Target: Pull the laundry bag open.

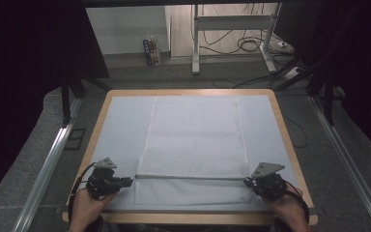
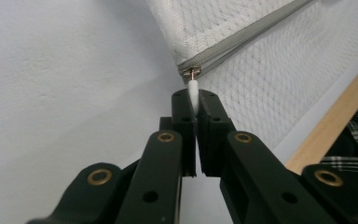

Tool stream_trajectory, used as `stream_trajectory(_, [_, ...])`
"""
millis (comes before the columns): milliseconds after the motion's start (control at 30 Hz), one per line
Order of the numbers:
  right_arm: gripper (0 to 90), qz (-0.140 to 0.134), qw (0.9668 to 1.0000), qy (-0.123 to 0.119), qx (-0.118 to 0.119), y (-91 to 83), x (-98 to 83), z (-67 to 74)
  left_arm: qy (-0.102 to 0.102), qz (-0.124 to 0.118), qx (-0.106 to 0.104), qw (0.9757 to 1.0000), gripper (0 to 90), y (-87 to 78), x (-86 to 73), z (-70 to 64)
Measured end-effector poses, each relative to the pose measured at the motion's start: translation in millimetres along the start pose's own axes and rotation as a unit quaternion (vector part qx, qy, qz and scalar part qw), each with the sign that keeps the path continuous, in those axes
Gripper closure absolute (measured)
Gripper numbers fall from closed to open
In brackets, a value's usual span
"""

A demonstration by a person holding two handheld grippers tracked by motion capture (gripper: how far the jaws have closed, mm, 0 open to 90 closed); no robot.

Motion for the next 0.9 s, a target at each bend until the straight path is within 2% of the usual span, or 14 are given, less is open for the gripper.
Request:
stream_trajectory(33, [84.9, 0.0, 1.0, 0.001, 0.002, 0.0, 0.1, 0.4, -0.003, 0.001, -0.001, 1.0, 87.6, 0.5, -0.3, 0.6])
stream_trajectory(100, [84.9, 0.001, 1.0, -0.002, 0.003, 0.5, 0.5, 1.7, -0.001, 0.01, 0.011, 0.9999, 87.6, 3.3, -1.9, 2.2])
stream_trajectory(200, [84.7, 0.008, 1.0, -0.004, -0.001, 2.0, -1.0, 1.6, 0.001, 0.018, 0.004, 0.9998, 87.5, 5.9, -3.3, 0.6])
stream_trajectory(300, [82.8, 0.003, 1.0, 0.001, 0.0, 1.2, -0.9, 0.7, 0.001, 0.017, 0.0, 0.9998, 87.3, 7.4, -3.3, -0.4])
stream_trajectory(567, [62.1, -0.011, 0.9999, -0.001, -0.006, -0.3, 3.0, -0.2, 0.014, 0.016, 0.006, 0.9998, 85.1, 10.4, -2.3, -2.1])
stream_trajectory(800, [42.9, -0.032, 0.9994, 0.014, -0.009, -3.1, 8.5, -3.3, 0.034, 0.0, 0.037, 0.9987, 58.6, 12.2, 1.7, -2.5])
stream_trajectory(900, [34.9, -0.043, 0.9987, 0.023, -0.012, -5.3, 11.1, -5.5, 0.056, -0.011, 0.061, 0.9965, 44.5, 11.5, 3.6, -3.3])
Point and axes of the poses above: each handheld gripper's, and its own axes: y roughly forward along the jaws, x roughly out of its top, z roughly to its left, the point moved 10 cm from there along y, roughly forward along the jaws, and after that the axes turned 1 degree about -y, right-handed, at the moved point
